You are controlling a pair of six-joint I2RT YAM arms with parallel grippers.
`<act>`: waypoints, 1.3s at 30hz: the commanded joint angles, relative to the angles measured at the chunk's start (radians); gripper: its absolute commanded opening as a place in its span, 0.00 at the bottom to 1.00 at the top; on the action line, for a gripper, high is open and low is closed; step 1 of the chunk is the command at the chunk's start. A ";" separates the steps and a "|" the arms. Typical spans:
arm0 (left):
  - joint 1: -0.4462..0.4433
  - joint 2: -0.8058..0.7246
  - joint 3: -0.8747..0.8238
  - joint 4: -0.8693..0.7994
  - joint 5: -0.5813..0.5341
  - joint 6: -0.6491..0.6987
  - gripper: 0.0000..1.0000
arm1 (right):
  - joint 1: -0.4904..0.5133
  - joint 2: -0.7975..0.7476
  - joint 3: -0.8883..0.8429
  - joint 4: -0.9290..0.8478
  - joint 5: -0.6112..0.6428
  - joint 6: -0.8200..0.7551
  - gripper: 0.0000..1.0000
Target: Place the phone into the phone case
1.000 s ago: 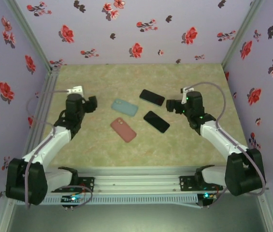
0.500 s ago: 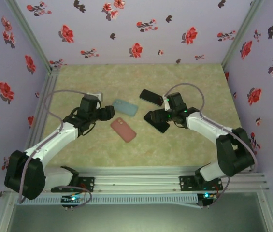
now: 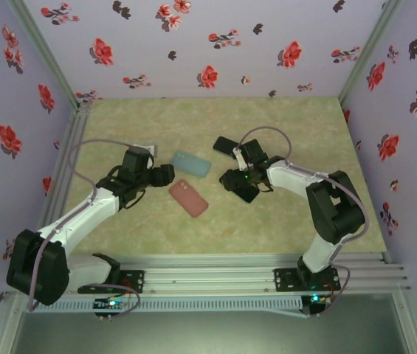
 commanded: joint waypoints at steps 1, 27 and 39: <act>-0.004 0.002 -0.021 -0.003 0.014 0.010 0.73 | 0.008 0.023 0.026 -0.032 -0.014 -0.032 0.94; -0.004 0.006 -0.029 0.016 0.015 0.005 0.73 | 0.043 0.030 0.006 -0.092 0.018 -0.047 0.98; -0.005 -0.012 -0.026 0.022 0.023 0.004 0.73 | 0.115 0.084 0.076 -0.175 0.210 -0.058 0.96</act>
